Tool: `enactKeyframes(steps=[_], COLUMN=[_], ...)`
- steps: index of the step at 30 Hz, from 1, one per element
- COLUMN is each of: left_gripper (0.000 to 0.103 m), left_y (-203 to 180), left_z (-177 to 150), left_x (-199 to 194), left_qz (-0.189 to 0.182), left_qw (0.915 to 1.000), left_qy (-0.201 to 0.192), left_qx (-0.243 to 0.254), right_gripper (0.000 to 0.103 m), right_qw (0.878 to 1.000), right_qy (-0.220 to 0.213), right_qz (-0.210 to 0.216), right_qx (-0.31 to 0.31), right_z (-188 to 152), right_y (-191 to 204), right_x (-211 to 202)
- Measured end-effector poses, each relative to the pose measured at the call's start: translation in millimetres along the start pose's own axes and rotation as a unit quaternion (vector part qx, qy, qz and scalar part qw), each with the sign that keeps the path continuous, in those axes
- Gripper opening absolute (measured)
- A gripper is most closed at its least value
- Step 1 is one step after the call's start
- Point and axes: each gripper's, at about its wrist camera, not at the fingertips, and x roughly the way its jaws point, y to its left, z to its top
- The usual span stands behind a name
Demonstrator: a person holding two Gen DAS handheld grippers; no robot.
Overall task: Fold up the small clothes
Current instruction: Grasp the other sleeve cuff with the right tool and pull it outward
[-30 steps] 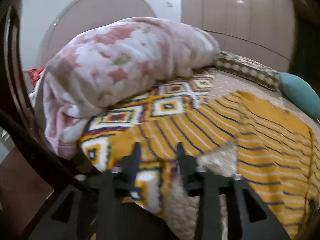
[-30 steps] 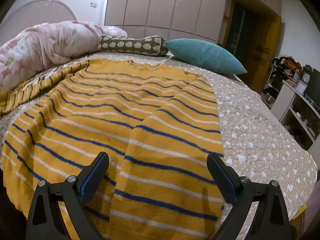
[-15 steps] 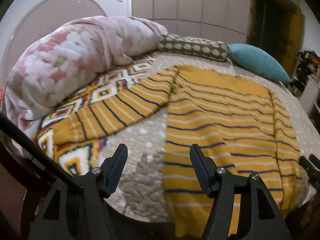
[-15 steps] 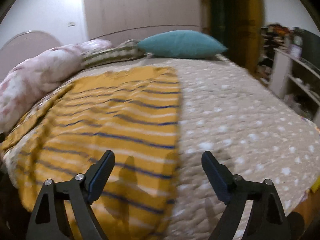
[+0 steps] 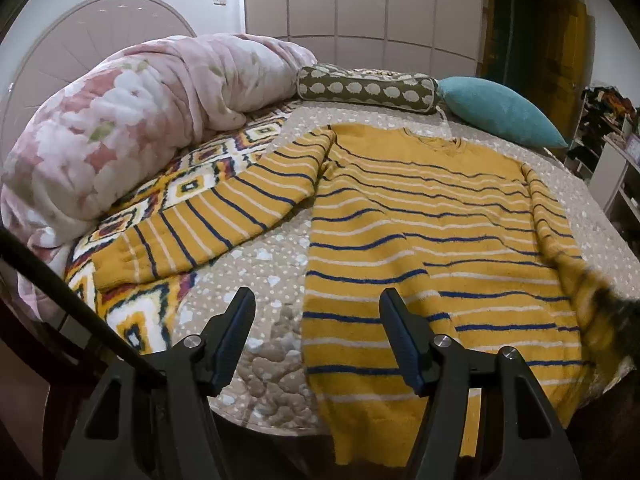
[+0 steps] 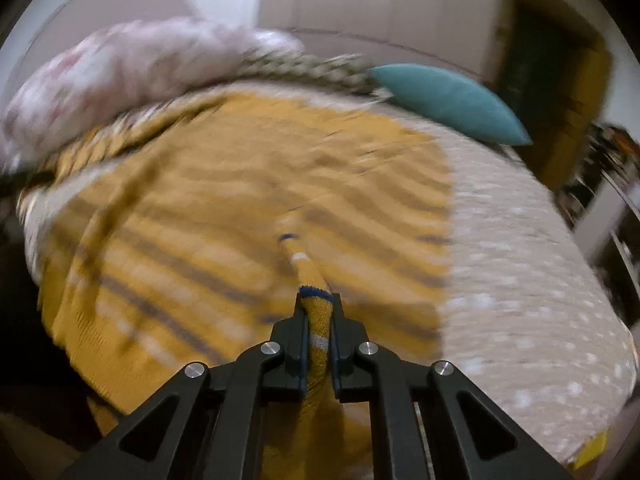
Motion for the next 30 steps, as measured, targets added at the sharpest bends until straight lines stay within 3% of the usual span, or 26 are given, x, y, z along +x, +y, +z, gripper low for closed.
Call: enactKeyframes(steps=[3,4,5,6,7,8,10,11,13,18,22,25,30], left_gripper=[0.063,0.063,0.063,0.063,0.063,0.063,0.064,0.064,0.064,0.067,0.068,0.068,0.069], left_y=[5,7,10,12,14,16,16,15,12,-7,-19,-32,-47], left_z=[1,2,2,2,2,1,0,0,-1,-3,-8,-14,-22], left_x=[-1,0,1,2,5,6,10,12,13,9,8,7,6], left_qz=[0.006,0.008,0.011,0.012,0.013,0.012,0.011,0.011,0.007,-0.007,-0.019,-0.015,-0.018], left_qw=[1.0000,0.9999,0.9999,0.9998,0.9997,0.9996,0.9994,0.9993,0.9994,0.9996,0.9992,0.9987,0.9971], left_qy=[-0.003,-0.002,0.000,0.002,0.007,0.010,0.018,0.023,0.027,0.026,0.033,0.036,0.041], left_qx=[-0.005,-0.008,-0.012,-0.014,-0.019,-0.022,-0.026,-0.026,-0.022,0.002,0.012,0.034,0.062], right_gripper=[0.008,0.008,0.008,0.008,0.013,0.015,0.020,0.032,0.039,0.039,0.044,0.045,0.046], right_qw=[0.994,0.986,0.973,0.950,0.932,0.926,0.933,0.937,0.951,0.980,0.988,0.989,0.991], right_qy=[-0.010,-0.010,-0.007,0.006,0.022,0.030,0.024,0.019,0.016,0.026,0.045,0.053,0.055], right_qz=[-0.094,-0.153,-0.211,-0.292,-0.335,-0.343,-0.292,-0.272,-0.227,-0.117,-0.039,-0.008,-0.004], right_qx=[0.046,0.069,0.089,0.113,0.136,0.154,0.210,0.219,0.209,0.159,0.146,0.138,0.123], right_z=[8,10,11,9,7,4,-6,-10,-15,-11,-8,-12,-20], right_y=[-56,-84,-108,-135,-155,-166,-184,-183,-166,-97,-50,-28,-10], right_x=[-11,-13,-14,-13,-14,-16,-29,-34,-35,-14,11,23,25])
